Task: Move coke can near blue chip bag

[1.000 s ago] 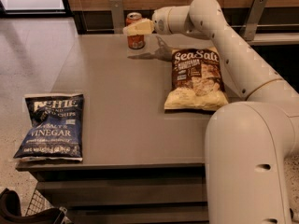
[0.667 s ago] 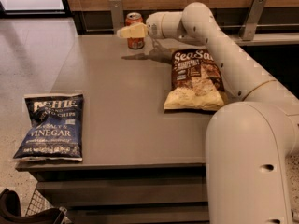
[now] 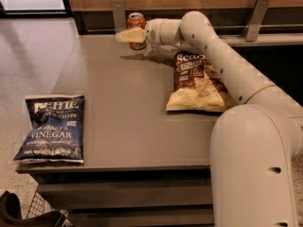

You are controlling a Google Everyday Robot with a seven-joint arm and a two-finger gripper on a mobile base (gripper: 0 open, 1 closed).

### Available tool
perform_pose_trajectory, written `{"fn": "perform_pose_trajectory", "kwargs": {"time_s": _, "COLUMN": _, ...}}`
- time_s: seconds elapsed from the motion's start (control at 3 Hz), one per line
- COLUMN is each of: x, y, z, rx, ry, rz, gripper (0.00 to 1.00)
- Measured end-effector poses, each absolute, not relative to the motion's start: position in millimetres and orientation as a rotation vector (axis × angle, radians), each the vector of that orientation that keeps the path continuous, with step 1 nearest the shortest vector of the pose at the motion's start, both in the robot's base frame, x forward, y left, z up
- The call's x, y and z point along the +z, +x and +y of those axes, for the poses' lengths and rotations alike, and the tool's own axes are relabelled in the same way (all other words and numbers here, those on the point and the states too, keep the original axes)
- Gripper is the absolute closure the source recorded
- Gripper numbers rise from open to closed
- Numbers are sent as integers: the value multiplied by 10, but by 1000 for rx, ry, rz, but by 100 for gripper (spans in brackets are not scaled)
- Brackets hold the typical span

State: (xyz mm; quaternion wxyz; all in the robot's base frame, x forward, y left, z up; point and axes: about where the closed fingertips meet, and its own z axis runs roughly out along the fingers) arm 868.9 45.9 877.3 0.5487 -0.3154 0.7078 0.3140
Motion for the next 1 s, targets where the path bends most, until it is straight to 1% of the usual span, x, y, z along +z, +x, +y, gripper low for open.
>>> {"fn": "perform_pose_trajectory", "kwargs": {"time_s": 0.67, "x": 8746, "y": 8686, "z": 524, "rx": 752, "ry": -752, "rz": 1677, "gripper": 59}}
{"fn": "perform_pose_trajectory", "kwargs": {"time_s": 1.0, "x": 8727, "y": 8682, "z": 572, "rx": 758, "ry": -756, "rz": 1678, "gripper": 90}}
